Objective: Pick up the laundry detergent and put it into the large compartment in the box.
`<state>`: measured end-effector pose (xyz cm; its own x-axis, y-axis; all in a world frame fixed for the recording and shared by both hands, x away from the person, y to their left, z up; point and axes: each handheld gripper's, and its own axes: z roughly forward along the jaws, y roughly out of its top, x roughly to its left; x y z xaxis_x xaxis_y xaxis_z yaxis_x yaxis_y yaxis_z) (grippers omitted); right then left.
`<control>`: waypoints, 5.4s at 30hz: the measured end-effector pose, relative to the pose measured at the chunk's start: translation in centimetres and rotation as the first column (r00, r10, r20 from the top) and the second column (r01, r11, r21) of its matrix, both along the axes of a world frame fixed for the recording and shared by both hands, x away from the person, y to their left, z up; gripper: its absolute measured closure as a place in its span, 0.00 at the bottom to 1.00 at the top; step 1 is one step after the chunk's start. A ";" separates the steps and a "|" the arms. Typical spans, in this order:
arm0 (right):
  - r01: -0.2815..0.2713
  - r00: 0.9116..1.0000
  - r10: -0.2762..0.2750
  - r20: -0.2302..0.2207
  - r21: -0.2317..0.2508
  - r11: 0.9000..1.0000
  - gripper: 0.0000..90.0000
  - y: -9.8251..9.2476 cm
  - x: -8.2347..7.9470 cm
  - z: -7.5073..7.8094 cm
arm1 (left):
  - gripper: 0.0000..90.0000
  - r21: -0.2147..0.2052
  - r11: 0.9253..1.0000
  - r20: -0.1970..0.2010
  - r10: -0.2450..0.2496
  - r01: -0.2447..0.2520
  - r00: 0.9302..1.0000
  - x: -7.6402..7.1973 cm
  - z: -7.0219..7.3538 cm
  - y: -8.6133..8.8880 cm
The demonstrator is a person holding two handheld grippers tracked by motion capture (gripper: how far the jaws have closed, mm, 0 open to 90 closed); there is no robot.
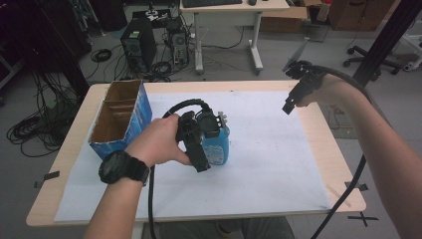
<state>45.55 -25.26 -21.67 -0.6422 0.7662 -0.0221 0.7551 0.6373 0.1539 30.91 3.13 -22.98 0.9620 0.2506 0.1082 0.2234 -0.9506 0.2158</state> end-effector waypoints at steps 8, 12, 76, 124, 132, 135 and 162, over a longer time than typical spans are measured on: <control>-0.005 1.000 0.005 -0.002 -0.001 1.000 0.17 0.0 0.1 -0.2 | 0.05 -0.003 1.000 0.012 0.011 -0.011 1.000 0.2 0.0 0.1; -0.008 1.000 0.008 -0.003 0.002 1.000 0.17 0.0 0.2 -0.3 | 0.04 -0.018 1.000 0.019 0.026 -0.026 0.999 0.3 0.1 0.1; -0.023 1.000 0.023 0.005 0.015 1.000 0.16 -1.3 0.7 -1.3 | 0.05 -0.120 0.992 0.128 -0.019 0.034 0.992 5.0 3.2 0.0; -0.021 1.000 0.021 -0.003 0.031 0.999 0.16 -2.8 0.9 -2.4 | 0.09 0.045 0.980 0.068 -0.196 0.194 0.978 8.5 0.1 -3.5; -0.023 1.000 0.023 -0.005 0.031 0.999 0.16 -2.9 0.8 -2.6 | 0.09 0.072 0.979 0.052 -0.197 0.193 0.979 8.7 -0.9 -3.9; -0.024 1.000 0.024 -0.005 0.030 0.999 0.16 -2.9 0.8 -2.6 | 0.09 0.079 0.978 0.048 -0.197 0.193 0.979 8.7 -1.4 -3.9; -0.038 0.999 0.039 -0.017 0.028 0.999 0.16 -2.3 0.9 -3.6 | 0.10 0.080 0.976 0.040 -0.204 0.201 0.978 9.2 -4.3 -4.0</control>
<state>46.40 -27.57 -25.30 -0.6712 0.7412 0.0102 0.7330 0.6616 0.1583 40.07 -0.88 -27.33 0.9853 0.0407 0.1662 0.0159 -0.9889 0.1476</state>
